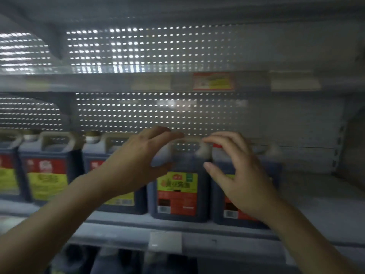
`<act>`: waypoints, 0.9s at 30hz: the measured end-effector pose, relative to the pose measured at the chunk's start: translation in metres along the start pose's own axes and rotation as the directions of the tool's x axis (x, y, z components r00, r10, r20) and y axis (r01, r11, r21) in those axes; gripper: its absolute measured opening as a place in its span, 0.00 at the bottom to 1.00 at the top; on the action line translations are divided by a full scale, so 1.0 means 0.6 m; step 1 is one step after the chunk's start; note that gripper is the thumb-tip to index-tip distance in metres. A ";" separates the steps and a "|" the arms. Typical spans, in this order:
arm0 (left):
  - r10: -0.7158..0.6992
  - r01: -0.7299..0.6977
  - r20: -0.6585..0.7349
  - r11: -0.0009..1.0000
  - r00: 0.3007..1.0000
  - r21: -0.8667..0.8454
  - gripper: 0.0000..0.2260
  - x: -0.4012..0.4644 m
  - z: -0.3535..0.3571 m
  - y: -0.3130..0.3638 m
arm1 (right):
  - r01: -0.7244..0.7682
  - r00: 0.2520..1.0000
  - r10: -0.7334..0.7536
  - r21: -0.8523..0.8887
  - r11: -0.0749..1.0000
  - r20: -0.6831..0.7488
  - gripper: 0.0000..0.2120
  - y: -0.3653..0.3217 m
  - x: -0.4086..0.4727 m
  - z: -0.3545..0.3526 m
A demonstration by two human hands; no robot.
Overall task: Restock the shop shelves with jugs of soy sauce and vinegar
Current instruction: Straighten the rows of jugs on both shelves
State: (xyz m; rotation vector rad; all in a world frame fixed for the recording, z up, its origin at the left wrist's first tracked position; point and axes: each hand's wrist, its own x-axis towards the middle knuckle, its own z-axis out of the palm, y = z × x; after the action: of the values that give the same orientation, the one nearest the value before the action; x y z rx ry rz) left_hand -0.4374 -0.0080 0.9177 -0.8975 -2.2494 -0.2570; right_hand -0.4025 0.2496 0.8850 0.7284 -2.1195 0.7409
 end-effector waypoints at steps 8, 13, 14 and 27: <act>-0.339 0.329 0.006 0.919 0.941 0.216 0.24 -0.231 -0.102 -0.115 | 0.166 0.944 -0.215 0.201 0.965 0.251 0.14 -0.153 0.069 0.223; -0.537 0.486 0.069 0.805 0.841 0.341 0.23 -0.400 -0.158 -0.179 | 0.233 0.863 -0.334 0.288 0.929 0.378 0.17 -0.273 0.078 0.390; -0.563 0.503 0.070 0.781 0.823 0.369 0.23 -0.428 -0.171 -0.192 | 0.245 0.844 -0.356 0.304 0.921 0.401 0.17 -0.298 0.079 0.424; -0.831 0.730 -0.052 0.454 0.554 0.511 0.17 -0.865 -0.397 -0.472 | 0.377 0.695 -0.492 0.317 0.870 0.524 0.15 -0.702 0.129 0.878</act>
State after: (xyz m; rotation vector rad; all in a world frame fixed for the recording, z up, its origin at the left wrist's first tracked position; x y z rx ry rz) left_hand -0.2290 -0.5913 0.7667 0.4962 -2.6050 0.0151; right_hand -0.3979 -0.4202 0.7729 1.6921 -2.2729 0.4763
